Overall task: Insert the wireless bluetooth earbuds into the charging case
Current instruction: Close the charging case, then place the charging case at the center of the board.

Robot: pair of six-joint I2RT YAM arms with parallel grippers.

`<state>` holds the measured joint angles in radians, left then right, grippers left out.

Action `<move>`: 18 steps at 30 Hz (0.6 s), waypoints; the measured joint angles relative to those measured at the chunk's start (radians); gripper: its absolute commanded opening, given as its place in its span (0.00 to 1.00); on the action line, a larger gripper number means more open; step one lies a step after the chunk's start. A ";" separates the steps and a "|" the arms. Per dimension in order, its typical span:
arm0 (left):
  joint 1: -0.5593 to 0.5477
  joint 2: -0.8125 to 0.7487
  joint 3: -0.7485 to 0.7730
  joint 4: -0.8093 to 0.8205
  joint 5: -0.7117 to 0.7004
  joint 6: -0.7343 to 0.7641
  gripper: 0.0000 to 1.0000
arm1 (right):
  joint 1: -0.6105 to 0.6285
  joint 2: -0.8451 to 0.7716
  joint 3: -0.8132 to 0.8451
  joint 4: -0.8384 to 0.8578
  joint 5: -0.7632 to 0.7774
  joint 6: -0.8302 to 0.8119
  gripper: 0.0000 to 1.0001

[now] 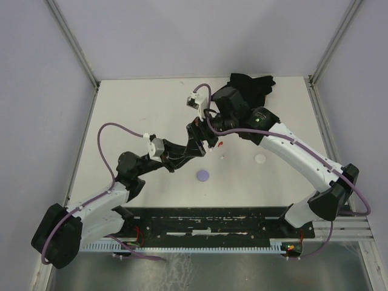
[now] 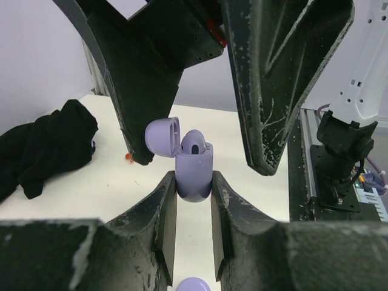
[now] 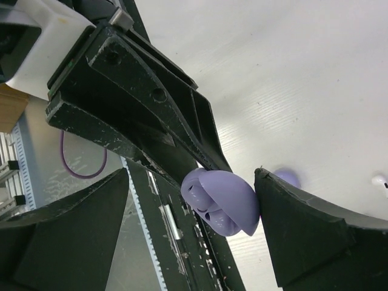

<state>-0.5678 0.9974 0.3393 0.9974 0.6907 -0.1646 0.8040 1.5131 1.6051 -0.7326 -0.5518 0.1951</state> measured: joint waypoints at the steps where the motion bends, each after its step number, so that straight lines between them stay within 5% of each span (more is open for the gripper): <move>1: 0.003 0.002 0.000 0.003 0.000 -0.012 0.03 | -0.001 0.000 -0.002 -0.002 -0.002 -0.003 0.91; 13: 0.027 0.058 0.016 -0.087 -0.051 -0.066 0.03 | -0.007 -0.028 -0.037 -0.009 0.054 -0.040 0.91; 18: 0.034 0.060 0.032 -0.246 -0.164 -0.102 0.06 | -0.008 -0.071 -0.079 -0.014 0.160 -0.024 0.93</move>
<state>-0.5335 1.0576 0.3717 0.7513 0.5270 -0.2668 0.7959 1.4418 1.5257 -0.7467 -0.3920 0.1711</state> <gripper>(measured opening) 0.317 0.918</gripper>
